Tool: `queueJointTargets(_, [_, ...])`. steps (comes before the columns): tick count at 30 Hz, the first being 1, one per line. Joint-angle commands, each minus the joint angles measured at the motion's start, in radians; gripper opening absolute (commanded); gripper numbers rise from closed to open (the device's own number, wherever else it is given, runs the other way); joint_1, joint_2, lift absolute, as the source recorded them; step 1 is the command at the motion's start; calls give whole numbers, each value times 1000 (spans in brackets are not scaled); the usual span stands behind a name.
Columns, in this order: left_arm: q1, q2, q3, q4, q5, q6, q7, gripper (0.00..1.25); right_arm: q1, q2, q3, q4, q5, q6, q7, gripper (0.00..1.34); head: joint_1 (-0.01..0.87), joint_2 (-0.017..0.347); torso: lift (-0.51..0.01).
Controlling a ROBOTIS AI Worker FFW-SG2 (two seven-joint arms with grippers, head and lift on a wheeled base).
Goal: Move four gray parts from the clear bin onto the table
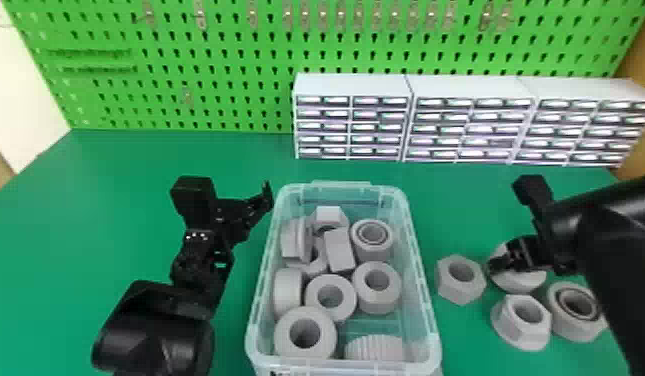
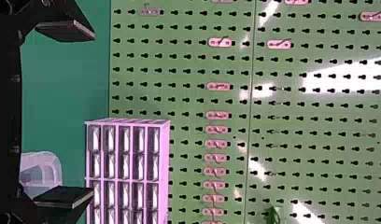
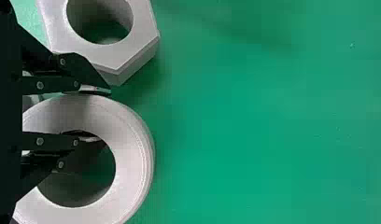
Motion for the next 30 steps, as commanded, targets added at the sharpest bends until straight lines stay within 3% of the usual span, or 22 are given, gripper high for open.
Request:
queueJointTargets(1, [0,-1,0,0,-1,0,0,1131,3,0,0,0,2,-2,0,387,693,72,-52])
queueJointTargets(9, [2,-1,0,3,13,0,0,1131,5,0,3,2,3,0,0,469,693,72,-52])
queueJointTargets(17, [3,-3,0,3,13,0,0,1132,6,-2,3,2,6,10,2,655,693,72,-52])
queueJointTargets(30, [8,-1,6,3,15,0,0,1132,5,-3,5,2,-1,12,2,666,693,72,-52])
